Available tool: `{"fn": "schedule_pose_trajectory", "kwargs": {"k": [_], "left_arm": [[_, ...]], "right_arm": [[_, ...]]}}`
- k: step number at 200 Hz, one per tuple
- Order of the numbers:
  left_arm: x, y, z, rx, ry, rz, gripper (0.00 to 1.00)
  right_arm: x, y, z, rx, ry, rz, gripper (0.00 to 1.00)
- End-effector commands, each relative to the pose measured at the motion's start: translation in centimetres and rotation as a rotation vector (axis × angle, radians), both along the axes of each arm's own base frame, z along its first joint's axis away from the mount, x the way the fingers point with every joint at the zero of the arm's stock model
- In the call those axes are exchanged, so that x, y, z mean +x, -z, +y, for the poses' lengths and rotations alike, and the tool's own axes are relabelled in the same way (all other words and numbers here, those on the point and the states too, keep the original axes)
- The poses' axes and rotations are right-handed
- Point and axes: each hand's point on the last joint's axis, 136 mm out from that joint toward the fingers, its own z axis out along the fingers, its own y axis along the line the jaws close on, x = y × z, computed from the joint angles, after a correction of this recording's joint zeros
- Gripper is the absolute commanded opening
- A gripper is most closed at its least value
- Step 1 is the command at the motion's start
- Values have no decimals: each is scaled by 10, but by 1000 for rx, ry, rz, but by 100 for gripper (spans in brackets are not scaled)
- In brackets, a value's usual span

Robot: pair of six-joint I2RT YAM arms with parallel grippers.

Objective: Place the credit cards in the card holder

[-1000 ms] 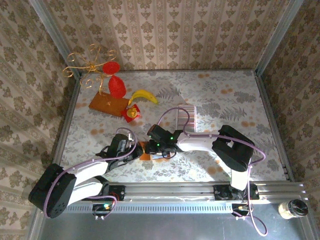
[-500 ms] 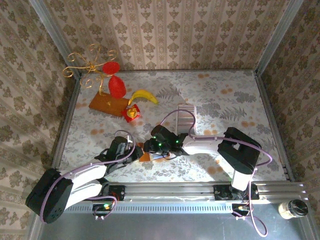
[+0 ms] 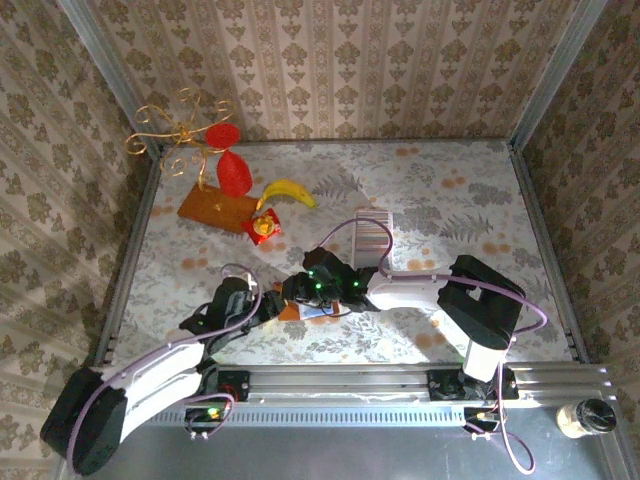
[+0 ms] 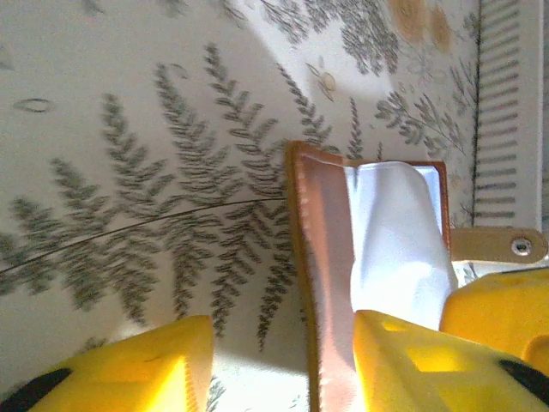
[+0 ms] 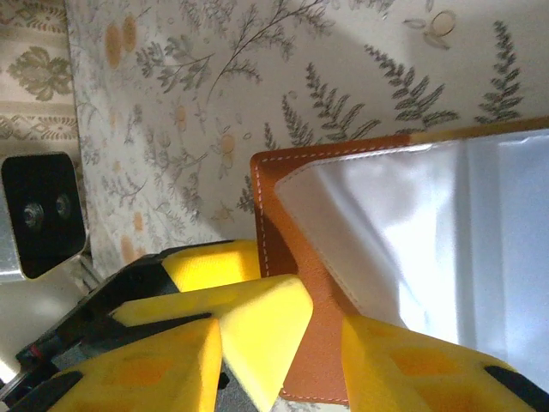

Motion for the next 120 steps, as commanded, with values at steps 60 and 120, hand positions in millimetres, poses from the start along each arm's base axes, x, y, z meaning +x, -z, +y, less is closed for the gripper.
{"fn": "schedule_pose_trajectory", "kwargs": {"k": [60,120], "left_arm": [[-17,0,32,29,-94,-26,31],[-26,-2,71,219,-194,22,11]], "right_arm": [[-3,12,7,22,5,43,41],[-1,5,26,69,-15,35,41]]}}
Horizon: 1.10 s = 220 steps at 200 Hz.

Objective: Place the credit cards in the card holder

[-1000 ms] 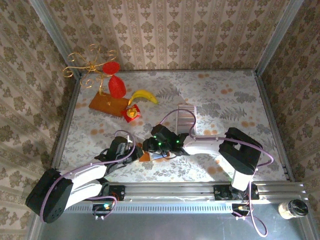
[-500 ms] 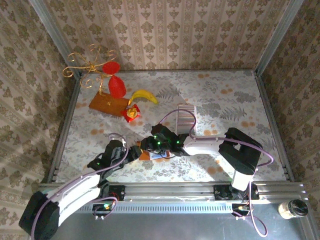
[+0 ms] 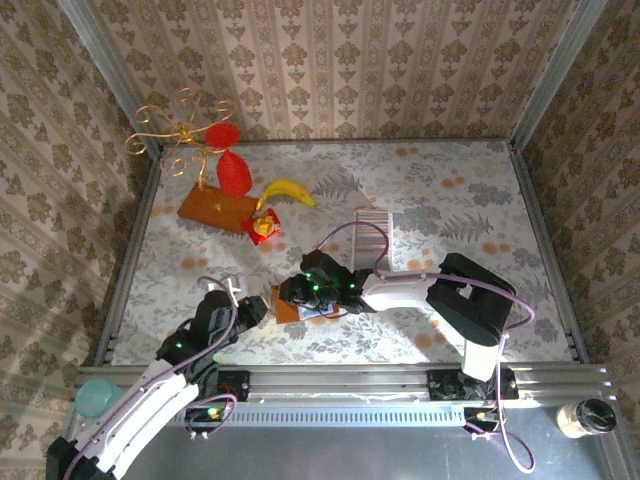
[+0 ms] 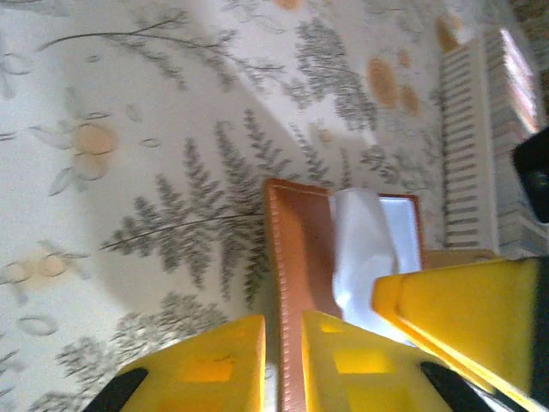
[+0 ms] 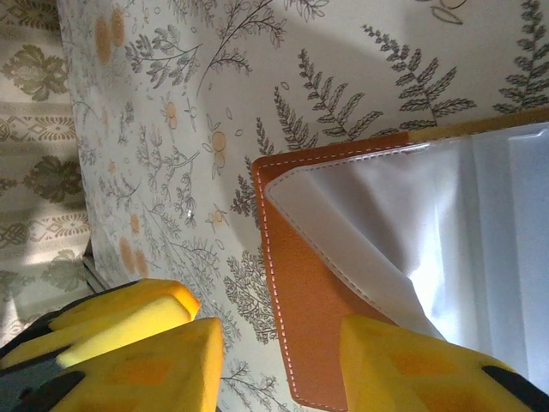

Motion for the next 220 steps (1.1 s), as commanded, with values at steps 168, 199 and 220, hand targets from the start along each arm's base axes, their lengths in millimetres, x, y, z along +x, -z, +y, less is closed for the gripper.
{"fn": "schedule_pose_trajectory", "kwargs": {"k": [168,199,220], "left_arm": [[20,-39,50,212,-191,55,39],[26,-41,23,150,-68,62,56],[32,-44,2,116,37,61,63]], "right_arm": [[6,-83,-9,-62,2,-169,47],[7,-65,-52,-185,30,-165,43],[13,-67,-77,-245,38,-205,43]]}}
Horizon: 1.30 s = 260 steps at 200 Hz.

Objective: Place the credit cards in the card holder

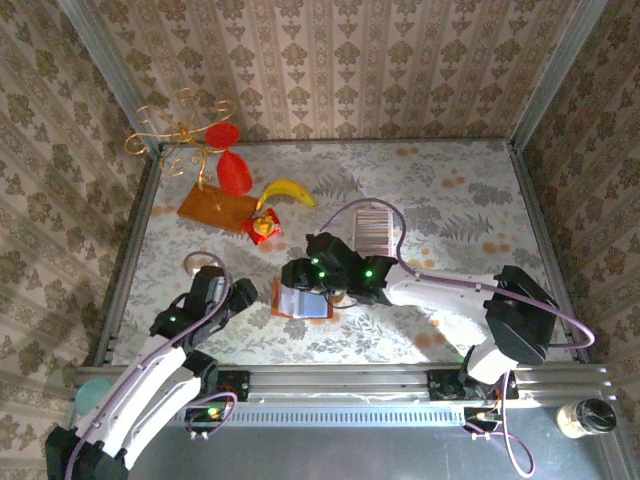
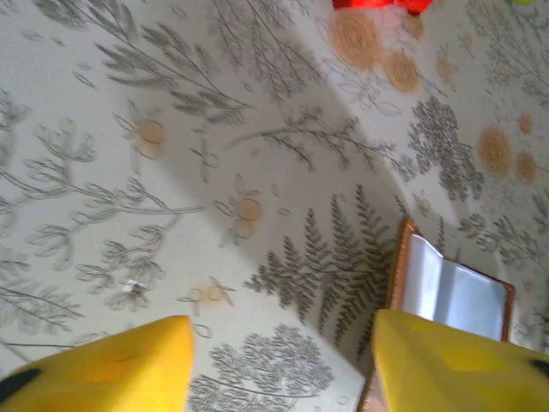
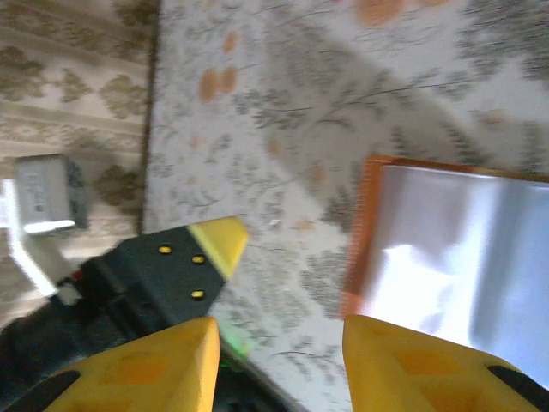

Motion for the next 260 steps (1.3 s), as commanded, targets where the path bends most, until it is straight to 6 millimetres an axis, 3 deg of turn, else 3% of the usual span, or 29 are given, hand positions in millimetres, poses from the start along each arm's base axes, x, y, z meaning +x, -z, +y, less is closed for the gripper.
{"fn": "schedule_pose_trajectory", "kwargs": {"k": [1,33,52,72,87,111,124,147,166,198,208,237,245,260], "left_arm": [[10,-18,-33,-87,154,-35,63],[14,-11,-62,-137,279,7,63],[16,-2,-72,-132,324,36,61],[17,8,-81,-126,357,61,54],[18,13,-90,-131,386,78,49],[17,23,-96,-119,401,103,39],[16,28,-96,-106,398,113,28],[10,32,-95,-103,395,122,24],[5,35,-96,-117,388,129,20],[-3,39,-96,-132,373,131,20],[-4,40,-94,-126,364,135,23],[-5,36,-84,-93,337,120,47],[-5,34,-81,-83,330,113,50],[-4,30,-75,-73,316,95,55]], "right_arm": [[5,21,-47,-185,33,-34,43],[22,-4,-88,-255,-28,-165,42],[29,-40,-111,-275,-104,-331,49],[21,-65,-118,-285,-255,-532,60],[7,-66,-127,-378,-416,-721,63],[-12,-53,-149,-593,-688,-940,69],[-15,-38,-164,-687,-799,-948,69],[-18,-8,-187,-814,-976,-903,70],[-7,7,-196,-896,-1030,-905,72],[15,21,-191,-948,-1077,-940,75],[20,26,-189,-954,-1098,-932,76],[31,41,-185,-983,-1160,-900,82],[34,44,-185,-992,-1173,-896,94],[38,46,-181,-986,-1184,-893,97]]}}
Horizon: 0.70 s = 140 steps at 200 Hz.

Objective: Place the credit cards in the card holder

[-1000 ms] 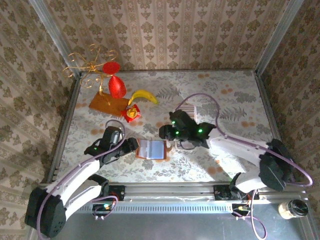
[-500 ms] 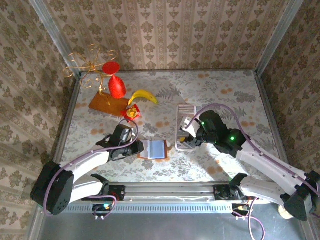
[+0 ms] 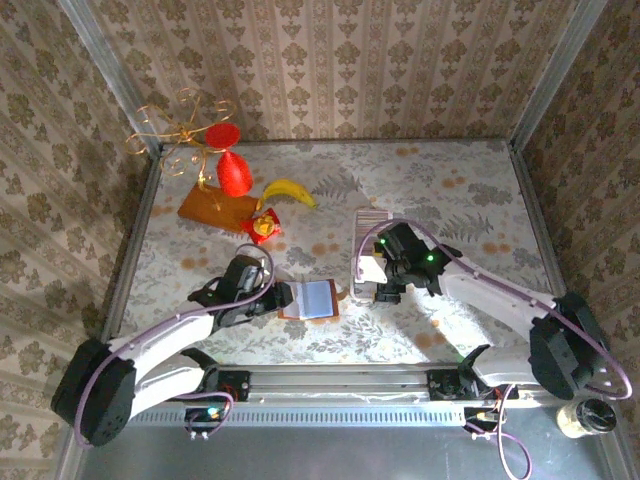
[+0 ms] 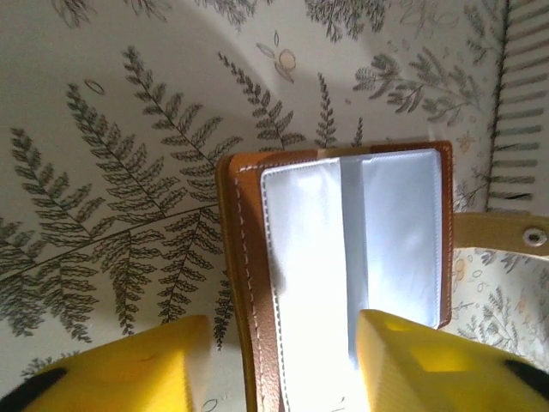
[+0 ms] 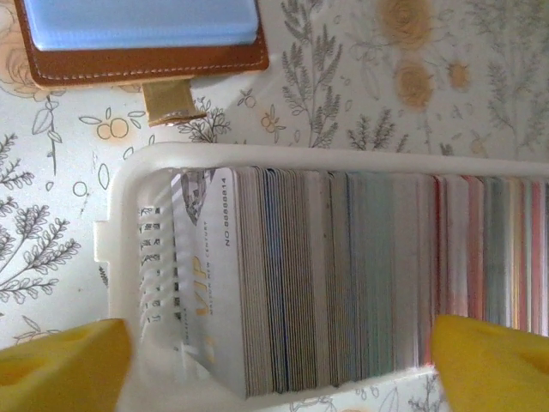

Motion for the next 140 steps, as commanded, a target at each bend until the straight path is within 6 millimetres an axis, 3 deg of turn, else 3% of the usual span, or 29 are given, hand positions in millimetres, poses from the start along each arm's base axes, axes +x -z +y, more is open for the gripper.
{"fn": "schedule_pose_trajectory", "kwargs": {"k": [1,29,35,71,101,140], "left_arm": [[-2,0,14,42,-38,-12,55],[-3,-8,19,34,-50,-29,54],[-3,-10,19,29,-51,-34,52],[-2,-32,10,-30,-25,-68,31],[0,-49,-2,-91,4,-83,21],[1,-43,-13,-115,32,-61,16]], "right_arm": [[19,-13,8,-10,-40,-66,97],[30,-14,15,6,-35,-103,98],[34,-4,15,-9,-30,-94,99],[33,9,16,-55,-56,-71,98],[33,15,18,-72,-70,-75,98],[41,22,16,-125,-75,-106,95]]}}
